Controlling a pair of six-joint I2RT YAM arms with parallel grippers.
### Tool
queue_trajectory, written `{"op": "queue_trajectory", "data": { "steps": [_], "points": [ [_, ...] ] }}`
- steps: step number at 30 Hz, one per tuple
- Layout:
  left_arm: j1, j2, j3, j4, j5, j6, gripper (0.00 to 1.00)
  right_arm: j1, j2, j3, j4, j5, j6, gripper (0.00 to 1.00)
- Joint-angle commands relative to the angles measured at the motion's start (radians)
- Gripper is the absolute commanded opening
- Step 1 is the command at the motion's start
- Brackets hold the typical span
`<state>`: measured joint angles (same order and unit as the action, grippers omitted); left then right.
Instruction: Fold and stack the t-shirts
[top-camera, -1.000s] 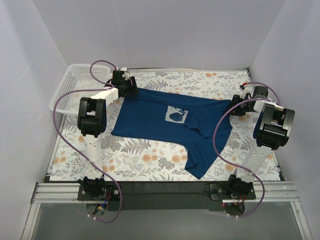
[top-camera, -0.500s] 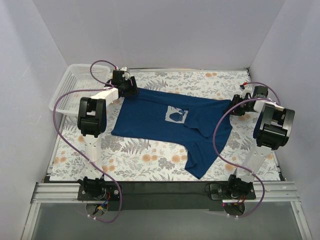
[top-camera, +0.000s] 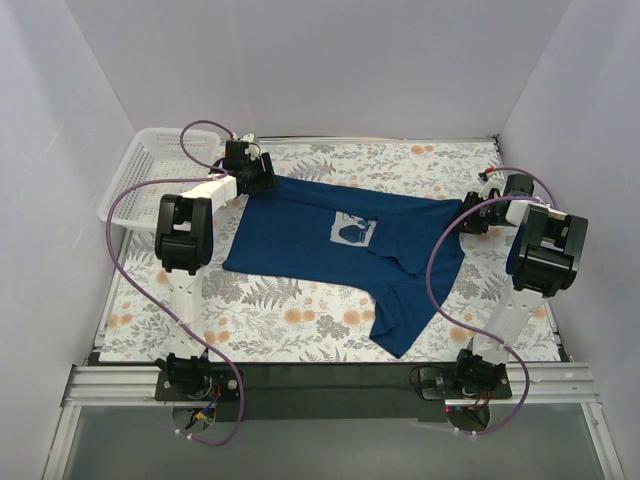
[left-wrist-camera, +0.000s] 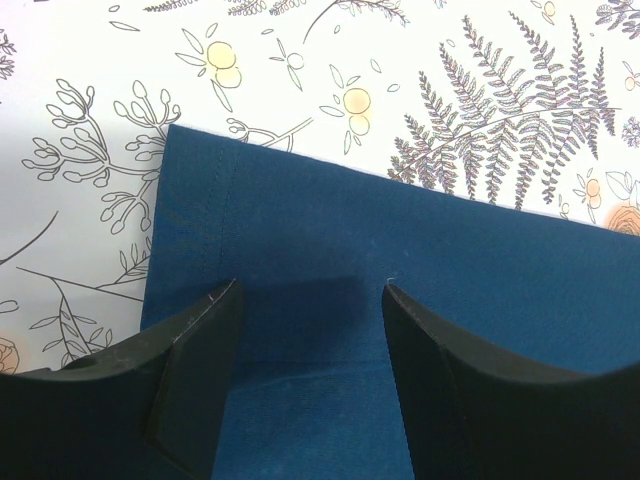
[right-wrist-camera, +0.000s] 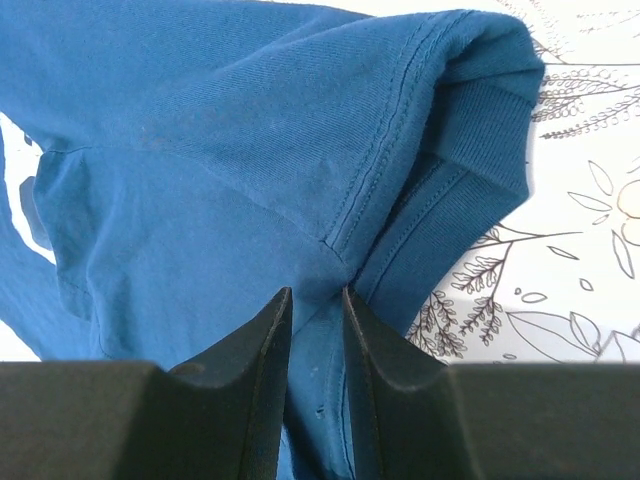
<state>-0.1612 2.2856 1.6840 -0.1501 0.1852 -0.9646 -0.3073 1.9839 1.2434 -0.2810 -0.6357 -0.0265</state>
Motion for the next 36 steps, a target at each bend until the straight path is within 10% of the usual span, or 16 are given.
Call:
{"op": "queue_trajectory", "data": {
  "steps": [1,17,36],
  "points": [
    [-0.003,0.005,0.014,-0.005,0.000,0.013,0.54,0.005,0.009,-0.002,0.017,-0.019,0.010,0.29],
    [0.002,0.011,0.016,-0.005,-0.007,0.017,0.54,0.007,-0.011,-0.022,0.016,-0.005,0.013,0.01],
    [0.017,0.018,0.026,-0.013,-0.024,0.021,0.54,-0.041,-0.099,-0.087,0.028,0.021,-0.012,0.01]
  ]
}}
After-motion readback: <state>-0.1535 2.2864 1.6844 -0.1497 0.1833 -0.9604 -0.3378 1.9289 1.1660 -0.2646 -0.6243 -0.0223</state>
